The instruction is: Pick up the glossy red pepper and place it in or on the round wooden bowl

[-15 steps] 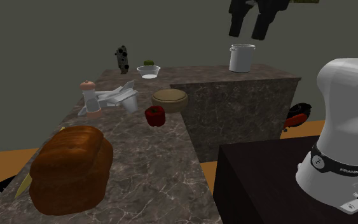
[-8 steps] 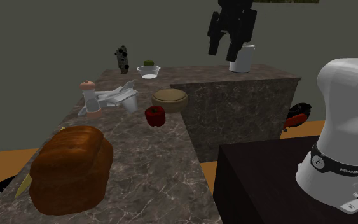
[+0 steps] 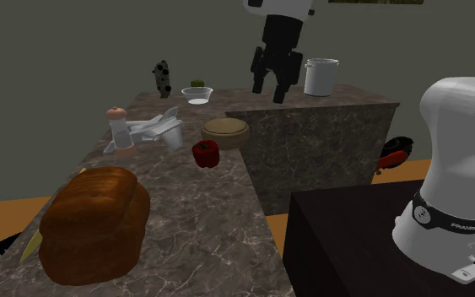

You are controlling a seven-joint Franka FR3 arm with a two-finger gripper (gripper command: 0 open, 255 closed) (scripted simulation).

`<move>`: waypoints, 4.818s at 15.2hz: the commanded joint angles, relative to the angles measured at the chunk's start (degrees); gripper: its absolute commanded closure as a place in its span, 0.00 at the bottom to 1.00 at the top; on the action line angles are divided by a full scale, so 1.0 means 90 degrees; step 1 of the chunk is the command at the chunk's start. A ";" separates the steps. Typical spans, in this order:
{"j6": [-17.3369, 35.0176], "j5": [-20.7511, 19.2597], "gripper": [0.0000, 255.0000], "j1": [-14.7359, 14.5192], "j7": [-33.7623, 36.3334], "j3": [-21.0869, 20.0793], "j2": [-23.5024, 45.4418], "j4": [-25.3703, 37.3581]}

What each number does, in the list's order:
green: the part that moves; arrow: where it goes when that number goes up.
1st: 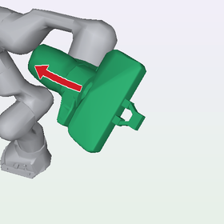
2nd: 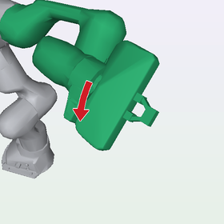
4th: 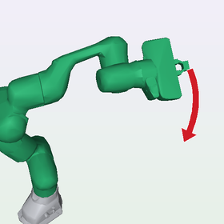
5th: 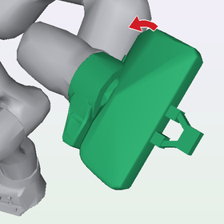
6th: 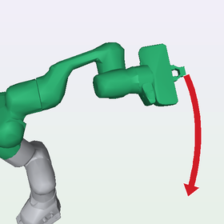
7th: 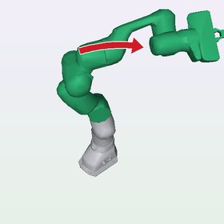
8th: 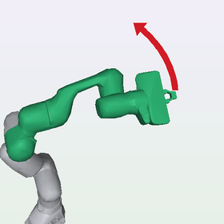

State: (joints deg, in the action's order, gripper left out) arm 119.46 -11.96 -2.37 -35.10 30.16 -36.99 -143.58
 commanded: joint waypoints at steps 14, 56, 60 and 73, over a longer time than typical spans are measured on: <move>0.1356 0.3977 0.00 -0.2119 -0.5838 0.3657 0.4781 0.2088; 0.0362 0.6376 1.00 0.0271 -0.8089 0.1969 0.7664 0.4522; 0.0168 0.6174 1.00 0.0182 -0.7926 0.2107 0.7483 0.4603; -0.0536 0.5584 1.00 -0.0031 -0.7418 0.2477 0.6981 0.5034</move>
State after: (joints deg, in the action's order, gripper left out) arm 115.22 38.63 -2.60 -102.20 52.26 26.09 -98.78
